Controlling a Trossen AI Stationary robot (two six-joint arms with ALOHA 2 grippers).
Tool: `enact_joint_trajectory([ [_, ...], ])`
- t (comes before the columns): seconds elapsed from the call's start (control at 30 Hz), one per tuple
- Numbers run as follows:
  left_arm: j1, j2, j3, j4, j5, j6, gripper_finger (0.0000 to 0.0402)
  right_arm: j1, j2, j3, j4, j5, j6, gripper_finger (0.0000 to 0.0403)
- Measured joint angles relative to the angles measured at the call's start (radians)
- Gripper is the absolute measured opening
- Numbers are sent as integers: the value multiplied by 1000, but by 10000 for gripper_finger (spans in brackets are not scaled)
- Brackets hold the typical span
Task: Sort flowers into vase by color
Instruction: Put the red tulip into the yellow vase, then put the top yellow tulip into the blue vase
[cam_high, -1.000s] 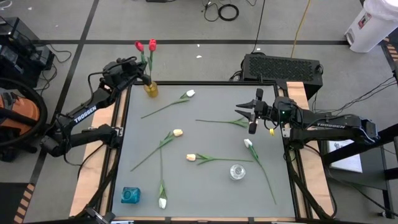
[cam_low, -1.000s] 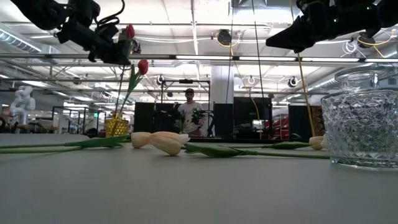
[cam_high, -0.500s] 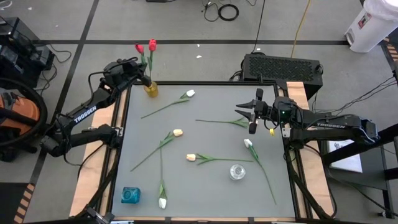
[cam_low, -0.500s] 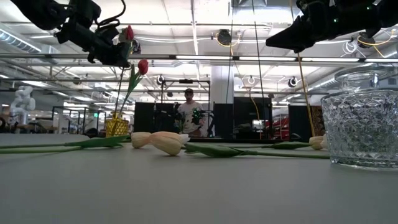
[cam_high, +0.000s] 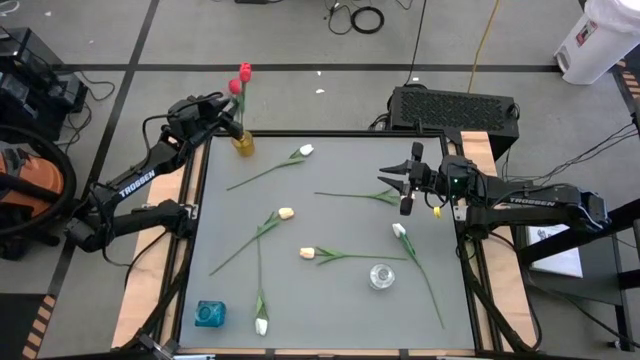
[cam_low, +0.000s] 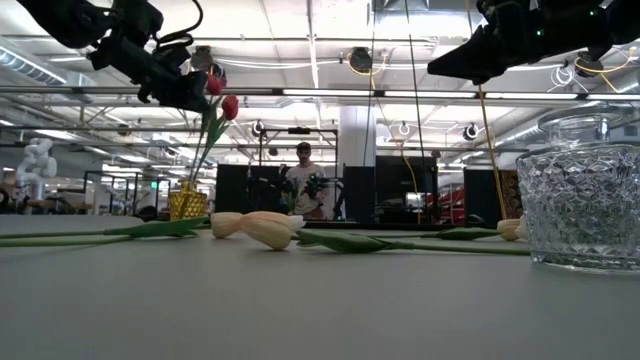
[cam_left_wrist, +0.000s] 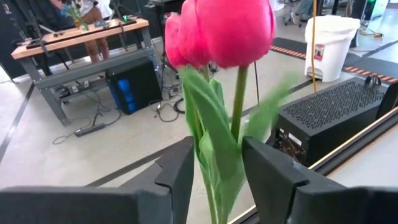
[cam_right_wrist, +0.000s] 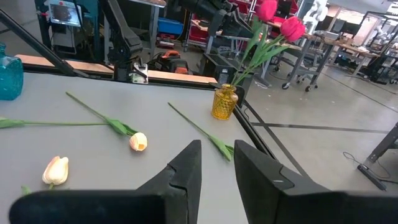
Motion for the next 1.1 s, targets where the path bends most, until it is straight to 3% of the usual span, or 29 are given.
enact_joint_trajectory([
  [0.6,-8,-58,0,-158,-3,-2,144,0,0,0,-1,0,0,86],
  [0.87,-90,-185,0,-231,-3,-52,144,0,0,0,-1,0,6,86],
  [1.1,-177,-225,0,-354,0,-106,144,0,0,0,-1,0,8,86],
])
